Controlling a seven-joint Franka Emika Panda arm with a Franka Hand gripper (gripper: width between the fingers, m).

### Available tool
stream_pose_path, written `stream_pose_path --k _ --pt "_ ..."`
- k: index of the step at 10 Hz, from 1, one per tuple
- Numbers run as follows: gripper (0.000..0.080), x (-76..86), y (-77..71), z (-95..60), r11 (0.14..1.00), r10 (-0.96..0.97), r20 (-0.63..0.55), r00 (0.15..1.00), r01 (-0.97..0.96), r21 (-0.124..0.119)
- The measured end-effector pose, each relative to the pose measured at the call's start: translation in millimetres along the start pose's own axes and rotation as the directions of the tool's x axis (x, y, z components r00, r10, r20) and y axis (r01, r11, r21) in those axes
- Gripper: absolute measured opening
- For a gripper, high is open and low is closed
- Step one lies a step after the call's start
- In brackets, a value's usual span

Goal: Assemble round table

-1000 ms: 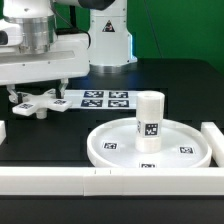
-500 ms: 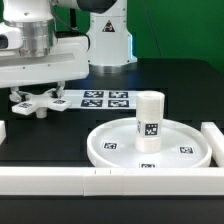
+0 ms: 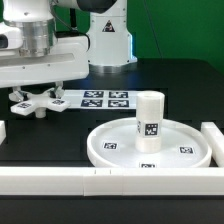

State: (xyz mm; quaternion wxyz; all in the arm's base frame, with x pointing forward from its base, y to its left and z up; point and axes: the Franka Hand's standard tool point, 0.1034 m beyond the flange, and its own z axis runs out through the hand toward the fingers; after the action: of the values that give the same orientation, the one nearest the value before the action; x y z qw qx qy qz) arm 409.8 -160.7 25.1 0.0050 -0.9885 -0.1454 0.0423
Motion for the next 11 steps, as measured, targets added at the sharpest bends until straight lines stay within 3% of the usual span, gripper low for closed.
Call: stream_pose_path --k 2,3,6,8,9,11 --pt "0.0443 4.4 -5.1 -2.3 0.999 0.036 0.009 0.999 -0.036 0.012" --pt "0.0443 21.9 -15.1 -13.8 0.998 0.063 0.013 0.998 -0.063 0.029" --pt "0.0445 76.8 -46.7 -47.0 0.984 0.171 0.007 0.985 -0.171 0.044" --pt "0.0445 120.9 -59.0 -76.8 0.958 0.281 0.009 0.960 -0.281 0.057" --pt "0.0445 130.7 -60.2 -81.9 0.952 0.301 0.003 0.954 -0.301 0.055" --pt "0.0445 128.5 -59.9 -79.4 0.954 0.294 0.006 0.956 -0.294 0.055"
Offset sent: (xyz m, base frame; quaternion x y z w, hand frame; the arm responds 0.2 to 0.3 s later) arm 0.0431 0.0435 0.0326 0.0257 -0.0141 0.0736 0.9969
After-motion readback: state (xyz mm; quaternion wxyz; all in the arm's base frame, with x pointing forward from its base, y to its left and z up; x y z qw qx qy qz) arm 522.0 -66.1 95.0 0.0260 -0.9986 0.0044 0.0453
